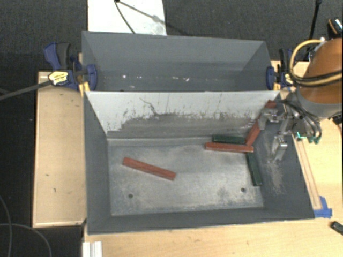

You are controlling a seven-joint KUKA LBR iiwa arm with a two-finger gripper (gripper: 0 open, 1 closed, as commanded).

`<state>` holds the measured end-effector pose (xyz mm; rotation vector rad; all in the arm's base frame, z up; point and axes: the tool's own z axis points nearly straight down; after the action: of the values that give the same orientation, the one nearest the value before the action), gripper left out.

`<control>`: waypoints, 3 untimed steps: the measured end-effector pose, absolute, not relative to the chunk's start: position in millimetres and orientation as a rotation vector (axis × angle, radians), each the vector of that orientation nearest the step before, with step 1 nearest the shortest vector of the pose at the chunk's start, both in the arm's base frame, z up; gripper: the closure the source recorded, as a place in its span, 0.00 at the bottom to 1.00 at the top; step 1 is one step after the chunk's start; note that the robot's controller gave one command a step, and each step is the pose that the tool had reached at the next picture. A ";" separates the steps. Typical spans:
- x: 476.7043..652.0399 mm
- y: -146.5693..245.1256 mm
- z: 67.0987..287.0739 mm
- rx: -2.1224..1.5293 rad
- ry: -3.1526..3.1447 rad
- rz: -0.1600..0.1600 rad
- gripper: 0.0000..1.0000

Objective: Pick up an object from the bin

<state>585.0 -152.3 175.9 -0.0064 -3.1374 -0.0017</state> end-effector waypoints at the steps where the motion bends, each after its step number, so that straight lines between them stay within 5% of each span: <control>1: 565.6 -104.6 119.7 -0.078 -3.136 -0.005 0.00; 2: 591.3 -37.0 98.9 0.008 -3.147 -0.006 0.00; 3: 592.3 -60.7 69.8 0.134 -3.139 0.000 0.00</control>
Offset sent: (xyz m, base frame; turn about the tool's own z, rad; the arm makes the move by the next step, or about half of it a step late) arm -0.0183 0.0441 -0.0532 0.0490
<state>592.3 -60.7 69.8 0.1340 -3.1393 -0.0002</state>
